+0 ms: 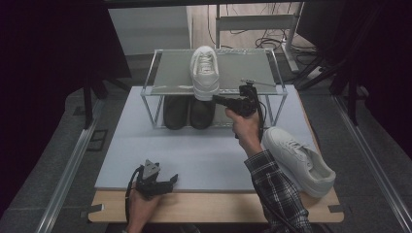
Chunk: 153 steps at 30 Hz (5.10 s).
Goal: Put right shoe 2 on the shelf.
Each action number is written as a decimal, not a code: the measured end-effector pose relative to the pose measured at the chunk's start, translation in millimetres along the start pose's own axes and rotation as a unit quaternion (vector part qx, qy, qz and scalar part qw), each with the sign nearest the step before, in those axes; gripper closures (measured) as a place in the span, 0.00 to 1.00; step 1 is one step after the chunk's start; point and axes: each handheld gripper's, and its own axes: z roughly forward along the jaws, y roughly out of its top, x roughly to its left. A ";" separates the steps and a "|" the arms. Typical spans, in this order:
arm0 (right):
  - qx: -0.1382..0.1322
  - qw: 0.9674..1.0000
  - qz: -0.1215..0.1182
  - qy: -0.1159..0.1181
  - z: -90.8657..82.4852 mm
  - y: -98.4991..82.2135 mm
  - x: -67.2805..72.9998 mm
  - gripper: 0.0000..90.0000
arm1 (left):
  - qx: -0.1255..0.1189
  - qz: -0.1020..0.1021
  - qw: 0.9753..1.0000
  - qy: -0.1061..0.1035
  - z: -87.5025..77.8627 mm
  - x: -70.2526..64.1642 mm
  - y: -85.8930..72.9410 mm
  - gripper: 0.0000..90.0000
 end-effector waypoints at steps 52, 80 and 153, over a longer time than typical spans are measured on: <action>0.030 0.997 -0.066 -0.037 20.1 -2.6 17.5 0.96 | 0.000 0.000 1.000 0.000 0.0 0.0 0.0 0.14; 0.087 0.973 -0.192 -0.098 -5.6 -40.4 22.2 0.64 | 0.001 0.001 1.000 0.001 -0.2 -0.1 0.0 0.14; 0.131 0.945 -0.180 -0.240 -148.9 -71.2 -42.6 1.00 | -0.001 -0.003 1.000 0.000 0.1 -0.7 -0.1 0.14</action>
